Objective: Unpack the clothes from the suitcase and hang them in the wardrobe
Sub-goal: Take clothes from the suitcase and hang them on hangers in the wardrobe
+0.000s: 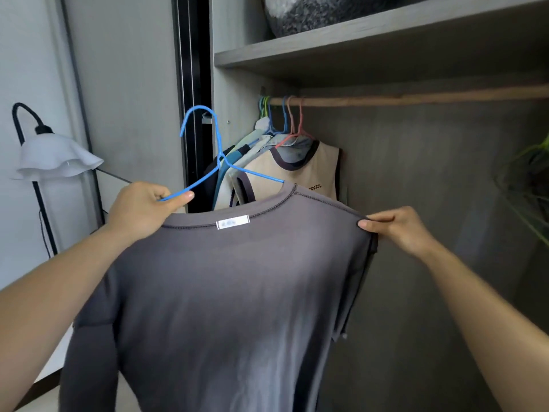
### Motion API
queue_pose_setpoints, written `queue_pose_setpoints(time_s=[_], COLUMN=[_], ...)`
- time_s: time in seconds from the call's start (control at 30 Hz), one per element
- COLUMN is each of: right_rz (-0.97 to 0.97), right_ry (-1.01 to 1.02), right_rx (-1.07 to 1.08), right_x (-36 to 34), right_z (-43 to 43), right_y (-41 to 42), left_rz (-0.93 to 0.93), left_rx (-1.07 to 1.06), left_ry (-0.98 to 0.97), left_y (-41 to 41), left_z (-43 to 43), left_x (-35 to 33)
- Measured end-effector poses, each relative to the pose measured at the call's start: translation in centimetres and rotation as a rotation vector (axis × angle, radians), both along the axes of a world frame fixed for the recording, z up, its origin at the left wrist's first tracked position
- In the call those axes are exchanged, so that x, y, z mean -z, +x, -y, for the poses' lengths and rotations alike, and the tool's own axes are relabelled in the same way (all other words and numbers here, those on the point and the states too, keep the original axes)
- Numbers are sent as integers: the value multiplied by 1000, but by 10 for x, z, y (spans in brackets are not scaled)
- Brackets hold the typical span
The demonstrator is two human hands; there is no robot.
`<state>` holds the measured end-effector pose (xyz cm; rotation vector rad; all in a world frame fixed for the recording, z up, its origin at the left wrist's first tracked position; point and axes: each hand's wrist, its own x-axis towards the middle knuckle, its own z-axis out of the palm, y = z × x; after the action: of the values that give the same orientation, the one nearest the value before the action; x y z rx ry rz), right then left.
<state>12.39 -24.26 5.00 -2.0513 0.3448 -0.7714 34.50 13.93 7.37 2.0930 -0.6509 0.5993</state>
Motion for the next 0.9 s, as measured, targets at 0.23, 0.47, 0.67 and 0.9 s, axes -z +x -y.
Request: queue_pose_setpoints(time_s=[0.23, 0.47, 0.67, 0.9], right_rz=[-139, -6, -236, -434], right_ry=[-77, -465, -366, -182], right_rx=[9, -193, -335, -400], right_x=[1, -53, -65, -77], right_z=[-20, -113, -117, -84], right_y=[14, 47, 46, 29], left_rz=[35, 160, 39, -179], left_rx=[-31, 5, 200, 330], left_ry=[18, 48, 96, 251], left_y=[-14, -45, -38, -34], left_z=[7, 45, 61, 102], left_x=[5, 1, 27, 54])
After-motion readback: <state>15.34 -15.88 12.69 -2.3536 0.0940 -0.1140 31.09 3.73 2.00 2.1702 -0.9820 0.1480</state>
